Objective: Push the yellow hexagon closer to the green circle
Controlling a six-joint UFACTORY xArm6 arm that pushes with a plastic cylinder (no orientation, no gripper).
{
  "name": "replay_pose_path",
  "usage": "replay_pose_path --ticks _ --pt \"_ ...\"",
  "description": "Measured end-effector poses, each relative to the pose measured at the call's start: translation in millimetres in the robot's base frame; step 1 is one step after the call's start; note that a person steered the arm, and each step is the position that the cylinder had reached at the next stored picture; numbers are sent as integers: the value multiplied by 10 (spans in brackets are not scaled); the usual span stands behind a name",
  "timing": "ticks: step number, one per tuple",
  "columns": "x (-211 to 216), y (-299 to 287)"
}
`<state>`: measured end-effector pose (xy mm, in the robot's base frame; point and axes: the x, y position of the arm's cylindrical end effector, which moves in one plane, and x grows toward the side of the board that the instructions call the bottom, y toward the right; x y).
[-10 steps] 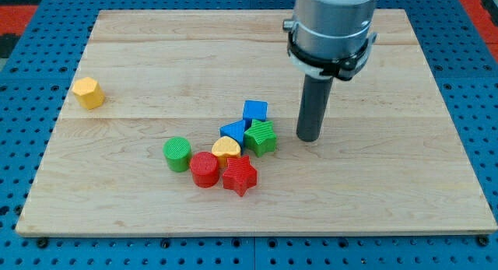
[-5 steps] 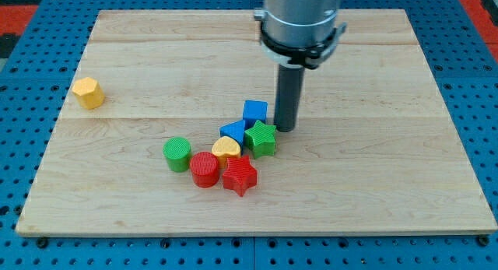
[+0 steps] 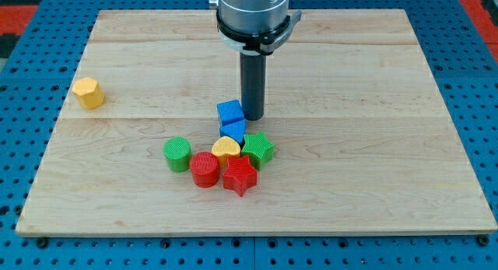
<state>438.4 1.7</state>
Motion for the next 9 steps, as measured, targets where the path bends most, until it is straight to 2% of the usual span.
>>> replay_pose_path --ticks 2,3,4,5,6,7,8,9 --pt "2 -337" --pt "-168 -345" --pt "-867 -600" --pt "-1138 -1635" --pt "-1090 -2582" --pt "-526 -2576" --pt "-147 -2249" --pt "-265 -2758"
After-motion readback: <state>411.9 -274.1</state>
